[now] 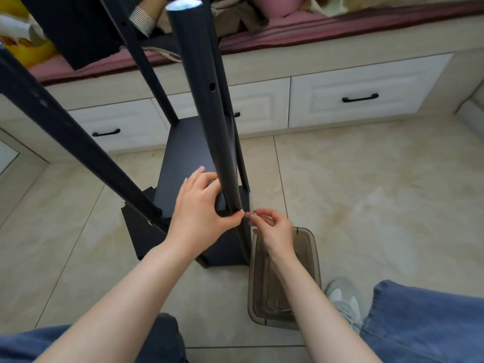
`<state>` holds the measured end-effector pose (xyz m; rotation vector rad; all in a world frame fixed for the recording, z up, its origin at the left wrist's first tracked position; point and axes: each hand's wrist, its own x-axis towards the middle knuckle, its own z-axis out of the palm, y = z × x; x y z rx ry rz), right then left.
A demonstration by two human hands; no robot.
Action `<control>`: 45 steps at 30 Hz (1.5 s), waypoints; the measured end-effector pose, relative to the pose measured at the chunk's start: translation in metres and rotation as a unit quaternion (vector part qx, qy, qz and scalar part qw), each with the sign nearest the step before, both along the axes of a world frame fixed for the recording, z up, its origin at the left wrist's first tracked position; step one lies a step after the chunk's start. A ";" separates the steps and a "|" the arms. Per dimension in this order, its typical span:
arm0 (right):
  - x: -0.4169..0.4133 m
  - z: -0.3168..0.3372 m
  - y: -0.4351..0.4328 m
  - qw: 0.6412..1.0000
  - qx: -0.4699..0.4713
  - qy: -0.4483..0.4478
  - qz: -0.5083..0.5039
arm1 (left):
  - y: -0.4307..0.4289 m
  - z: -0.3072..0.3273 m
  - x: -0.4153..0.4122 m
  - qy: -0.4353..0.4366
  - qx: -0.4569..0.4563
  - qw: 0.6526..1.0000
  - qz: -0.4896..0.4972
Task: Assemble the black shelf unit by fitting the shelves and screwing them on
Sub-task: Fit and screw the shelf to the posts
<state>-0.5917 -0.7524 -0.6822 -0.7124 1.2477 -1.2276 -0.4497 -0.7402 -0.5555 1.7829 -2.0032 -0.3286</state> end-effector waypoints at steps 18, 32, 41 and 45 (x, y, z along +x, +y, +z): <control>0.041 0.023 -0.029 0.986 -0.033 0.055 0.156 | -0.029 0.018 0.039 0.003 0.127 0.991 -0.047; 0.108 0.055 -0.061 0.961 -0.106 0.122 0.225 | -0.032 0.018 0.156 0.148 0.083 0.985 0.026; 0.147 0.047 -0.073 0.935 -0.103 0.167 0.295 | -0.004 -0.040 0.210 0.347 0.106 0.921 0.139; 0.156 0.041 -0.077 0.911 -0.086 0.199 0.351 | 0.011 -0.078 0.217 0.426 0.104 0.881 0.178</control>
